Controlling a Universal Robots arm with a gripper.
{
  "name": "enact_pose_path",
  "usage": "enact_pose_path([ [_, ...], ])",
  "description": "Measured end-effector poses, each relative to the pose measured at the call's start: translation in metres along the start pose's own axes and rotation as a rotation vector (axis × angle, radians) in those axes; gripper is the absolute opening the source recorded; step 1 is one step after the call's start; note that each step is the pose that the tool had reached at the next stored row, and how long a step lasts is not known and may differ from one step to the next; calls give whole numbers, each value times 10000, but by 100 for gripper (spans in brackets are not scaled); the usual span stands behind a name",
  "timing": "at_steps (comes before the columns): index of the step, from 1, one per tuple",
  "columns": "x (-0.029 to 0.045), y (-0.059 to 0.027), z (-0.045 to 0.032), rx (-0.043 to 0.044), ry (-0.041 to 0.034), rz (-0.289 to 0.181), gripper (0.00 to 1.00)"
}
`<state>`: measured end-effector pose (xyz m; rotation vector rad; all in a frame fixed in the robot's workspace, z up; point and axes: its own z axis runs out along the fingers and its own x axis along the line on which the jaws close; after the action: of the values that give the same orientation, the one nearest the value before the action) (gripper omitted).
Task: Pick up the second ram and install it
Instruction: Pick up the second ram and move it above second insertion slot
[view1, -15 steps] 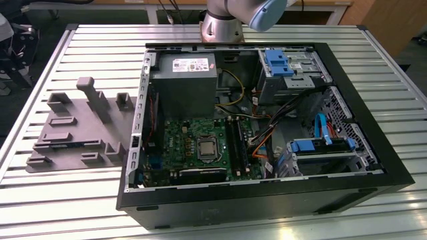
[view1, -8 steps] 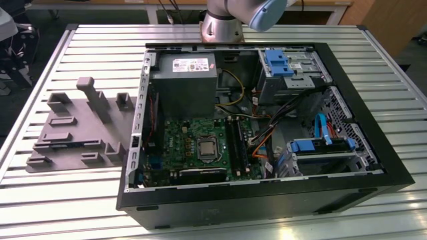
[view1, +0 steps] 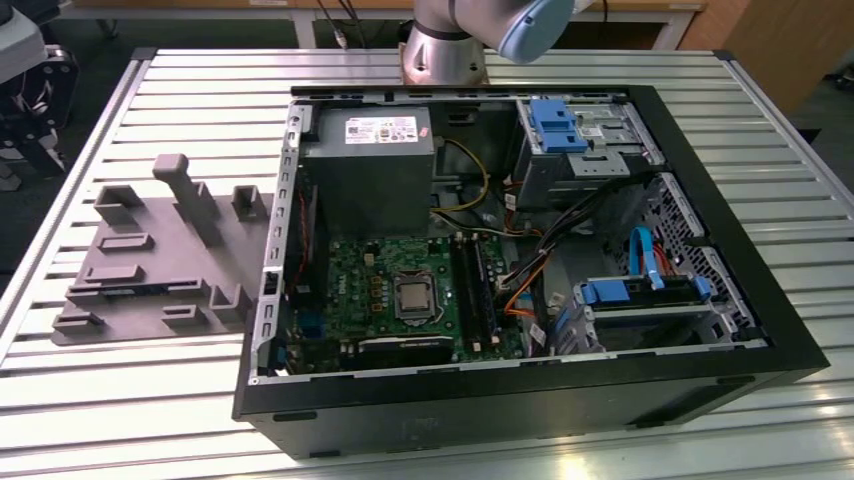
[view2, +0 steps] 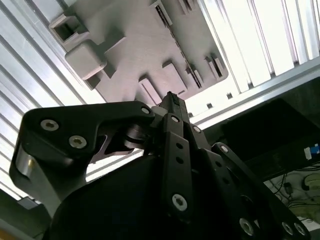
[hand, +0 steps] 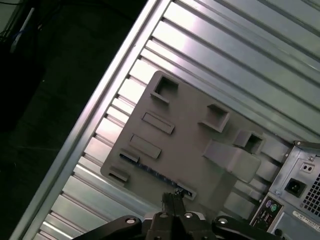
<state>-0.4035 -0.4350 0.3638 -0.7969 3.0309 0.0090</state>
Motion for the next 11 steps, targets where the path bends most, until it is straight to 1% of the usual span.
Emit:
enact_pose_path([
  [5,0,0,0,-5,2,-564,11],
  [11,0,-1,1,-9,3,-1007,11],
])
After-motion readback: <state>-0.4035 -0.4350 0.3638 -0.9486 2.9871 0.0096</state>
